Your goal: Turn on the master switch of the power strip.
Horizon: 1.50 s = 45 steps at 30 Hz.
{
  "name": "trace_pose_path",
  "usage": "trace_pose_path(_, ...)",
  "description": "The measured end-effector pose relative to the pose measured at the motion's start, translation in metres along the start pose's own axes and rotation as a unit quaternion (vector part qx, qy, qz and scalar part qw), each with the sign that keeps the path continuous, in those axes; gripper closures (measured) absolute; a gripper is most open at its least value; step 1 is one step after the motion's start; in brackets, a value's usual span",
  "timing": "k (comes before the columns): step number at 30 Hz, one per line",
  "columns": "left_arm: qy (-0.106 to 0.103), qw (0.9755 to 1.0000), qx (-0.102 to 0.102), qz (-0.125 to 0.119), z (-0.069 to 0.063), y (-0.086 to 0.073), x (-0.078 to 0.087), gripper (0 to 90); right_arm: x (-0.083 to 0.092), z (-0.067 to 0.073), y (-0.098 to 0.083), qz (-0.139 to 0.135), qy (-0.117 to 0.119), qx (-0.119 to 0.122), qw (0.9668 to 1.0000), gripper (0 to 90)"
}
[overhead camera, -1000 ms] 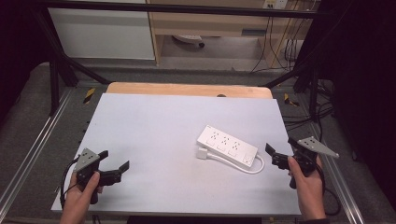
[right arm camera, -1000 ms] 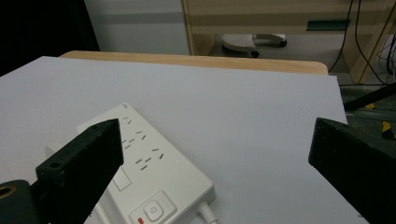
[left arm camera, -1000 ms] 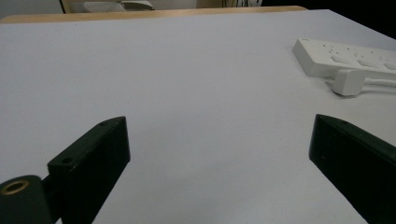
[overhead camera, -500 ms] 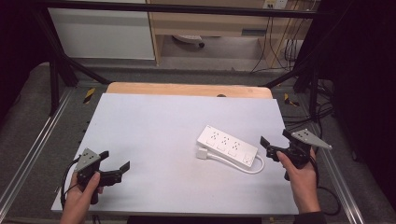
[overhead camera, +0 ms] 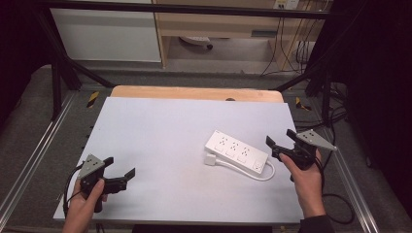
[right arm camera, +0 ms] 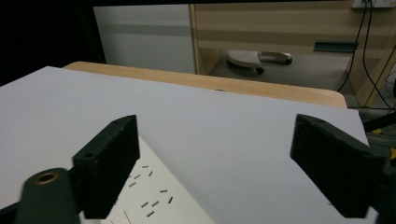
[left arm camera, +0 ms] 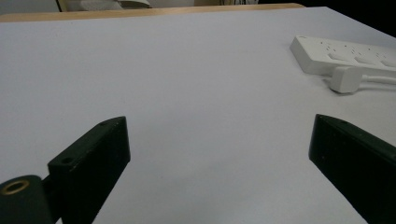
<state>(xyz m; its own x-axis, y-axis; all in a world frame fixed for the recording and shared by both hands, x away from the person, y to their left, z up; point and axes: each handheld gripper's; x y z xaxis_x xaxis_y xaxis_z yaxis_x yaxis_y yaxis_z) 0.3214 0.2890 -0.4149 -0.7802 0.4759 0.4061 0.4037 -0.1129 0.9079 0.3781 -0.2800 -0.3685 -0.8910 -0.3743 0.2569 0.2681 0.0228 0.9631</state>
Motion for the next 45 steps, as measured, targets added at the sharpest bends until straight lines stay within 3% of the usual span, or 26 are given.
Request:
trace_pose_path(13, -0.003, 1.0, 0.0, 0.001, 0.0, 0.0, -0.001, 5.2, -0.006, 0.006, -0.008, 0.0, 0.009, 0.009, 0.9999, 56.2)
trace_pose_path(25, -0.002, 1.0, 0.003, 0.003, 0.0, 0.0, -0.001, 5.2, -0.019, 0.01, -0.024, 0.028, 0.028, 0.013, 0.9991, 78.3)
trace_pose_path(35, 0.0, 0.9999, 0.011, 0.003, 0.002, 0.0, -0.002, 5.3, -0.025, 0.011, -0.038, 0.067, 0.031, 0.021, 0.9971, 88.4)
trace_pose_path(45, -0.001, 0.9999, 0.012, 0.003, 0.001, 0.0, -0.003, 5.4, -0.02, 0.018, -0.052, 0.109, 0.051, 0.026, 0.9924, 90.0)
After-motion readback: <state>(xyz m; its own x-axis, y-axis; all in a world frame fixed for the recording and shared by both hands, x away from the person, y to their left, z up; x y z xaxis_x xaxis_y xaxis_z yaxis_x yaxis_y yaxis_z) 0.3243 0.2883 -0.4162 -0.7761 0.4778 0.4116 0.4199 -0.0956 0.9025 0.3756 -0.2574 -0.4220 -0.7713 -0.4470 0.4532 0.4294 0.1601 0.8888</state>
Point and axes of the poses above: each handheld gripper's, and its own axes: x roughly backward along the jaws, y roughly out of its top, z roughly to its left, and after that the axes turned 2 degrees about -z, right-handed
